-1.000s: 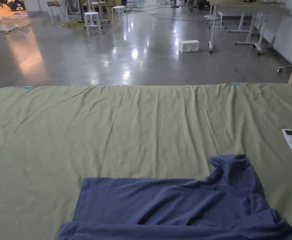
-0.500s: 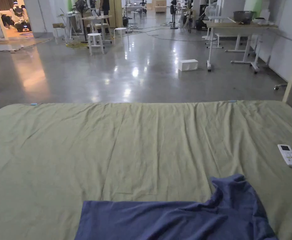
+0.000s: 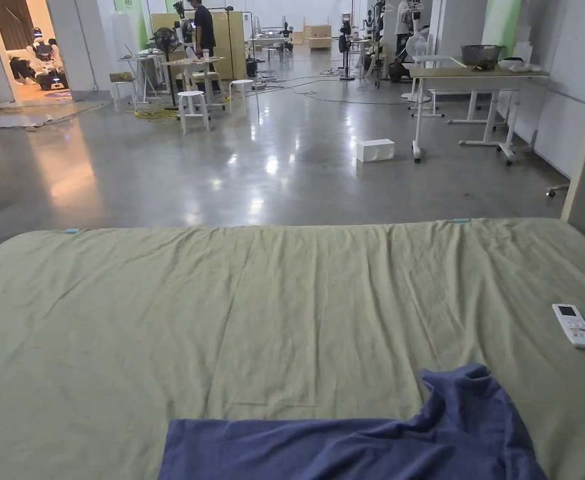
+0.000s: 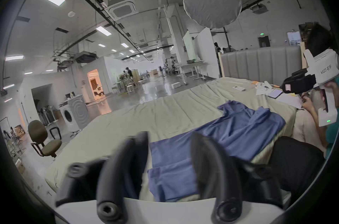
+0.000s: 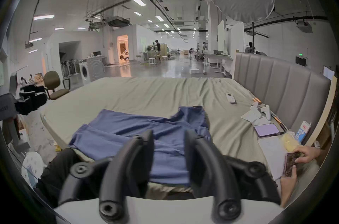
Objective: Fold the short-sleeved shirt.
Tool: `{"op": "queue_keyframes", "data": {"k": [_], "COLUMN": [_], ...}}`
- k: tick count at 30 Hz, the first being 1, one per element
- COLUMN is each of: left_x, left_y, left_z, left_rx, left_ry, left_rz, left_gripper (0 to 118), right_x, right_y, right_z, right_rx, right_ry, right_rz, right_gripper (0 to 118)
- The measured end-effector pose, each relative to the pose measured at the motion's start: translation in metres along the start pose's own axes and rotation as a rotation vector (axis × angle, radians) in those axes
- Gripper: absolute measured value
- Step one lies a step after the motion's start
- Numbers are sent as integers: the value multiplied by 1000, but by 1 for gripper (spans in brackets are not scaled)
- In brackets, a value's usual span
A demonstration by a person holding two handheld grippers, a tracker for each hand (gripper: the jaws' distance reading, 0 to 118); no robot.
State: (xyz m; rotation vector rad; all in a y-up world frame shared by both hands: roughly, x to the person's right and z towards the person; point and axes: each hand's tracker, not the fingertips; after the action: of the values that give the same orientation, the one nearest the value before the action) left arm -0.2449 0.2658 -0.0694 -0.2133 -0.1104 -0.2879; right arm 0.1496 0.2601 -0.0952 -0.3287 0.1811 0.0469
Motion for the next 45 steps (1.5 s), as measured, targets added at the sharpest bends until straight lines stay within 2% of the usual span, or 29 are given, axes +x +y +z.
{"op": "queue_keyframes", "data": {"k": [1,3,5,8,12,18,24,27,28,29,30,31,32,33,36,38,42,45], "left_x": [3,2,3,5,0,-17,-42,-55,-59,-64,-69,-74,-78,-83,-98,-104,-100,-78], "left_y": [1,2,-1,-3,-8,-12,-3,-5,-10,-17,-25,-33,-41,-49,-77,-88,-100,-98], "left_z": [0,3,5,3,-1,-18,-71,-123,-145,-171,-193,-221,-249,-276,-344,-381,-421,-428], "left_rx": [-15,-47,-12,-67,-94,-92,-104,-160,-185,-230,-269,-323,-374,-442,-510,-623,-715,-815], "left_ry": [8,-30,-81,-71,-84,-66,-72,-105,-108,-125,-141,-144,-148,-174,-201,-80,32,67], "left_rz": [5,70,126,128,170,293,311,360,414,469,508,534,538,550,629,653,493,358], "left_gripper": [13,2,2,1,1,0,0,0,2,12,27,53,69,73,73,73,72,52], "right_x": [-3,-7,-10,-11,-14,-8,2,6,8,11,13,15,17,18,16,19,25,28], "right_y": [0,1,-2,-4,-7,-12,-26,-34,-37,-40,-42,-46,-49,-50,-49,-47,-46,-47], "right_z": [1,1,3,1,-2,-9,-21,-30,-33,-37,-40,-43,-46,-49,-57,-61,-64,-67], "right_rx": [8,10,27,4,-7,-38,-97,-133,-145,-166,-187,-205,-220,-227,-251,-255,-251,-266], "right_ry": [2,23,52,85,72,76,60,41,41,44,51,84,114,120,104,84,62,49], "right_rz": [4,-3,-48,-122,-102,-130,-196,-221,-239,-266,-301,-329,-340,-332,-283,-270,-321,-332], "right_gripper": [15,7,0,0,0,0,0,0,0,0,0,0,0,0,0,0,0,0]}}
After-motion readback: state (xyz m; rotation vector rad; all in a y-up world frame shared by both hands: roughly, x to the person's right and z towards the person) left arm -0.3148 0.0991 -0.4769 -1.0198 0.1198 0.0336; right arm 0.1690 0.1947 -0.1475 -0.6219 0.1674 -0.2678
